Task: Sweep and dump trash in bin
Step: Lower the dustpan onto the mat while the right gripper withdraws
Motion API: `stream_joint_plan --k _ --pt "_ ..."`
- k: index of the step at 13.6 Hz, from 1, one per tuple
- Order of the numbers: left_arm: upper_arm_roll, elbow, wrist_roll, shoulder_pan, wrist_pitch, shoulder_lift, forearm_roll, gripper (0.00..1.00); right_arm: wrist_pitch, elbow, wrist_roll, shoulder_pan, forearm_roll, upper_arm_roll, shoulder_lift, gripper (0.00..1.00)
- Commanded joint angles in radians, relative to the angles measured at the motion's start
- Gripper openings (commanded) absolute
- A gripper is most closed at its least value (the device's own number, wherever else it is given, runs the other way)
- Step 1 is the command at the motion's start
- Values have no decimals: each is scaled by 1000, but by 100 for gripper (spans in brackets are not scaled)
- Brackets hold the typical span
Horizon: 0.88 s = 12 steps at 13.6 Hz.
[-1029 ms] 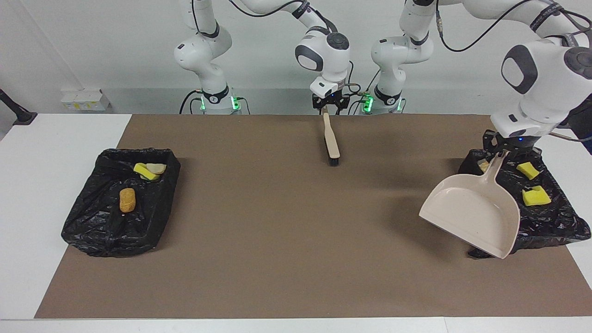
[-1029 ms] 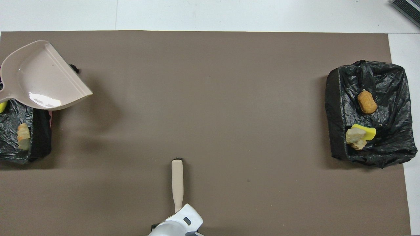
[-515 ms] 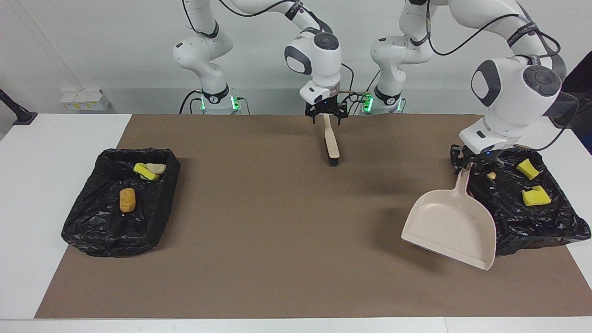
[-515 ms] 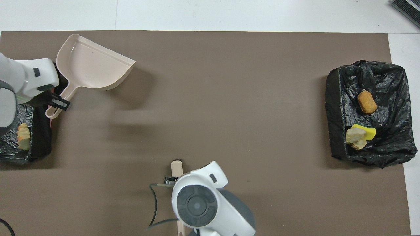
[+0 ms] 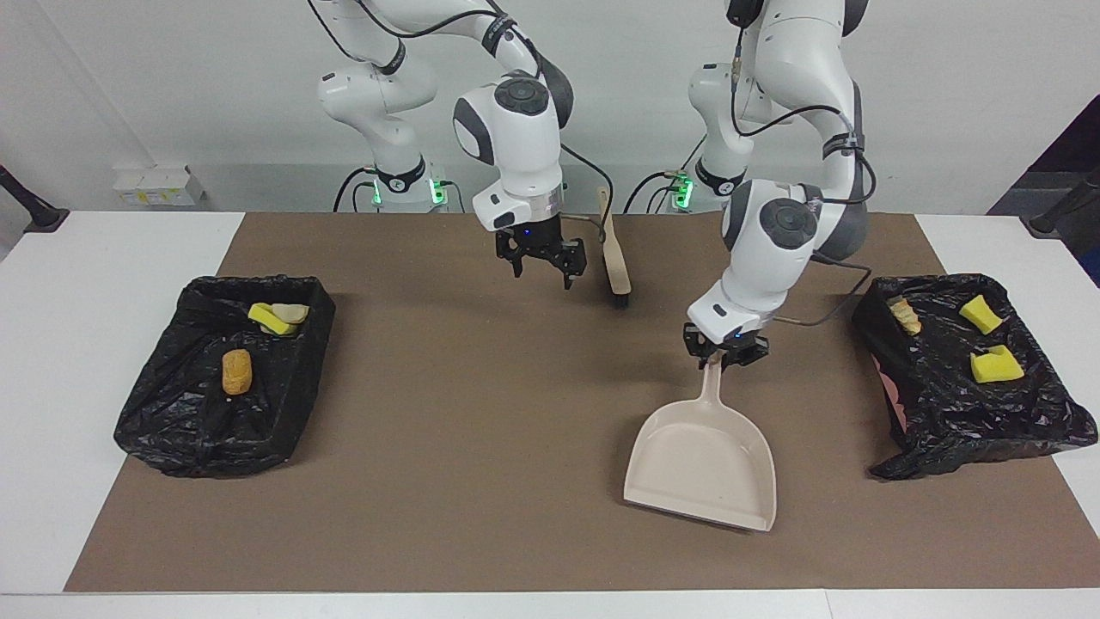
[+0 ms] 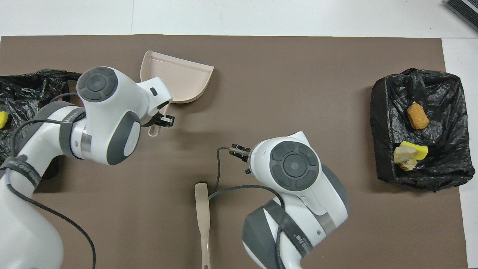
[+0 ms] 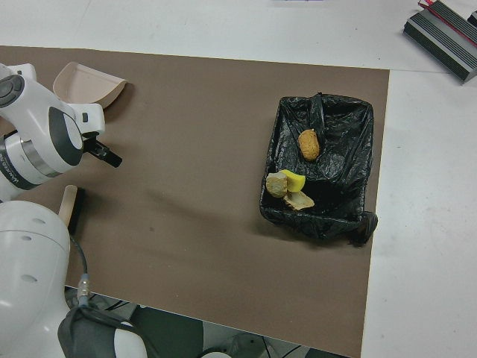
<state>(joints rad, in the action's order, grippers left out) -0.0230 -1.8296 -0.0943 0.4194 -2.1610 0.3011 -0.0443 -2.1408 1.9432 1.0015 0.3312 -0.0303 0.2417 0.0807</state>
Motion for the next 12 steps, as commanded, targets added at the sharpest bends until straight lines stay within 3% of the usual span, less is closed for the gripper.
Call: stream_joint_plan --k 1,4,5,6,7,12 --pt "-23 -36 -132 94 -83 3 -20 0 19 -6 -24 -81 -36 13 -32 100" --pt "-25 -54 -197 143 -105 21 -22 0 38 -20 -165 -194 -36 16 -71 100" --pt "-23 -51 -193 137 -103 26 -20 10 64 -23 -223 -225 -36 15 -90 100" --pt "-23 -48 -193 128 -103 27 -20 44 99 -33 -286 -254 -33 16 -108 100" --pt "-25 -48 -199 128 -91 20 -22 99 151 -59 -334 -277 -24 15 -119 100" --pt "-34 -11 -206 20 -20 -54 -20 100 415 -269 -409 -359 -11 7 -133 100"
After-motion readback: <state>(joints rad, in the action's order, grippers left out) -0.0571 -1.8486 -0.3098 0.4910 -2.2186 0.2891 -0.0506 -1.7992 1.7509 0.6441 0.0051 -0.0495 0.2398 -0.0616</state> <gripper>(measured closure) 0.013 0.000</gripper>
